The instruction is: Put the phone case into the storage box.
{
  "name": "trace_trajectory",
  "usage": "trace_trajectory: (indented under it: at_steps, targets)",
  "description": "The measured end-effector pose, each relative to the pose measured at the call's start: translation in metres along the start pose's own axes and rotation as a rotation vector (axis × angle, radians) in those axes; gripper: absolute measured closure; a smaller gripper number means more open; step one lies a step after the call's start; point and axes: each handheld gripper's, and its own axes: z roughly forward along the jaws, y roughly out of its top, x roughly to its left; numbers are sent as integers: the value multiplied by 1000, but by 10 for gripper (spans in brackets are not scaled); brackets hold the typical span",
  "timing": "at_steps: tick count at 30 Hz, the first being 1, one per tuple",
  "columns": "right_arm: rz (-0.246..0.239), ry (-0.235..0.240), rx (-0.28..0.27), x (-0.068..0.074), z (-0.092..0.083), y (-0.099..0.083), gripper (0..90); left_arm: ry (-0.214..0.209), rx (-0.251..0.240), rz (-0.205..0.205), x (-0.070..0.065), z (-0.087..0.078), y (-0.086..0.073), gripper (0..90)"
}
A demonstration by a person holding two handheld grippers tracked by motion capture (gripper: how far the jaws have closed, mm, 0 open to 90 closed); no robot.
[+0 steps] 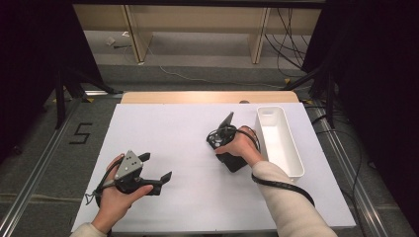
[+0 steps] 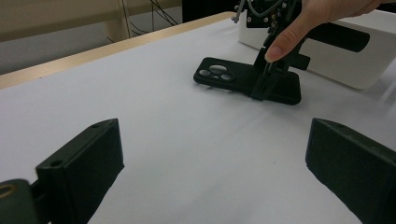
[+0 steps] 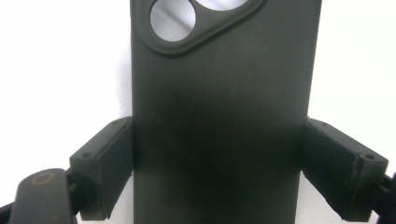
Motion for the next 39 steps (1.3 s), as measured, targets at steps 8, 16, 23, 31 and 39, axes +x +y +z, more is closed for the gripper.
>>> trace_trajectory:
  at_steps: [8,16,23,31,39]
  targets:
    - [6,33,-122,2,-22,-1,158,4,-3,-4,0,0,0,37]
    - [20,60,-217,-1,-33,-7,158,6,-1,-3,0,0,0,37]
    - [-2,70,-275,3,-42,-12,158,9,-1,-8,1,0,0,37]
    - [-18,87,-328,2,-50,-18,157,10,-5,-10,0,0,0,37]
    - [-27,95,-377,0,-55,-23,157,13,-2,-8,1,0,0,37]
